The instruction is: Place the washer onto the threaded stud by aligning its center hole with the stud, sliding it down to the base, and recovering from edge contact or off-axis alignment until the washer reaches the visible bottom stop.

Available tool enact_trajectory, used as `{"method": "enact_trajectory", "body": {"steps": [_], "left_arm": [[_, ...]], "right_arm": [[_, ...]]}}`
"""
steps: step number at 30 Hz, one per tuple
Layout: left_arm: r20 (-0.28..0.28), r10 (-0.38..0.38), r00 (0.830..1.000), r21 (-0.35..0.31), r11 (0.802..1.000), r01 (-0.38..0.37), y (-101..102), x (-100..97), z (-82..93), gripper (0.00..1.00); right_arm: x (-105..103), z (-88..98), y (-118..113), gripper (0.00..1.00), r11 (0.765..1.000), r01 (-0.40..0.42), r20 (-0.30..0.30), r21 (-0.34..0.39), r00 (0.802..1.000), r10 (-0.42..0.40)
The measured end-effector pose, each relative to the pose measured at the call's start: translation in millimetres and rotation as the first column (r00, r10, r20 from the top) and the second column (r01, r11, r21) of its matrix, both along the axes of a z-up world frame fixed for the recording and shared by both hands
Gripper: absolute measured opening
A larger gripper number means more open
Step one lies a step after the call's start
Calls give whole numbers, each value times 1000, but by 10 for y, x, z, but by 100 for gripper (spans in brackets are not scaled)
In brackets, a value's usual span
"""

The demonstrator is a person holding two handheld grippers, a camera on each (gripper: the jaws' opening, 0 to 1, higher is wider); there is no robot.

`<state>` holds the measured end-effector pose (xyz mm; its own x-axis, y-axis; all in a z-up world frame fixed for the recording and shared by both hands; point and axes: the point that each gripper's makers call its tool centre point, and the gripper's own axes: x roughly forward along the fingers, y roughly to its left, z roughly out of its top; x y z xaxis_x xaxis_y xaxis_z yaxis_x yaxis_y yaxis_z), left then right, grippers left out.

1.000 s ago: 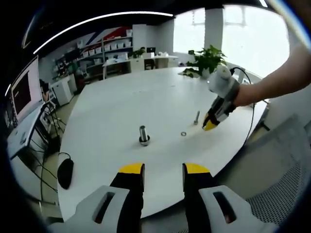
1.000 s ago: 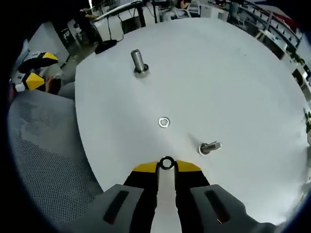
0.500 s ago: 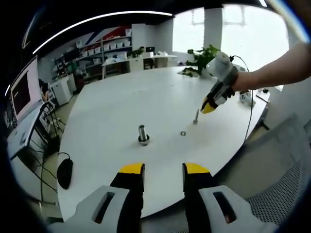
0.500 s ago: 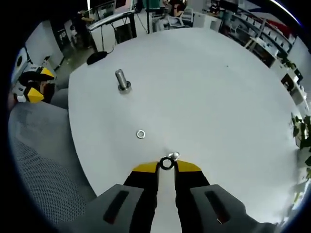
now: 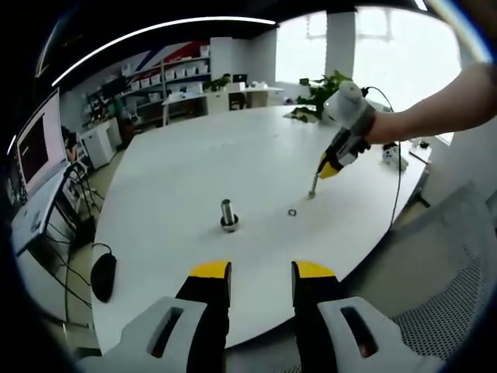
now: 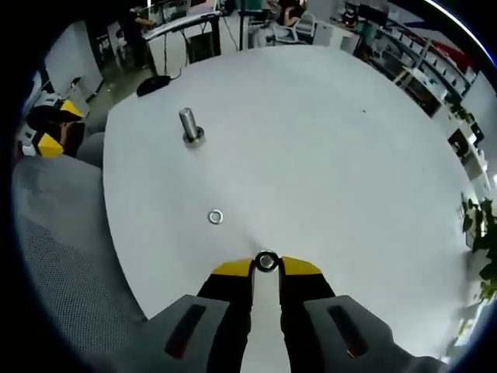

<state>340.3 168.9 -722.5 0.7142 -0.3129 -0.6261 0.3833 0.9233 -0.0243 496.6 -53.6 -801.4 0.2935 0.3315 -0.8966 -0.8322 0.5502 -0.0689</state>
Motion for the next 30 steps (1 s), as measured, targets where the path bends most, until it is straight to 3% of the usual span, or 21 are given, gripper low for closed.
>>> {"method": "enact_trajectory", "body": {"steps": [16, 30], "left_arm": [[-6, -6, 1000, 0, 1000, 6, -9, -5, -12, 29], [-17, -17, 1000, -1, 1000, 17, -27, -17, -32, 29]], "right_arm": [[43, -140, -5, 14, 999, -12, -30, -35, 999, 11], [-31, -428, 67, 14, 999, 18, -92, -34, 996, -21]]}}
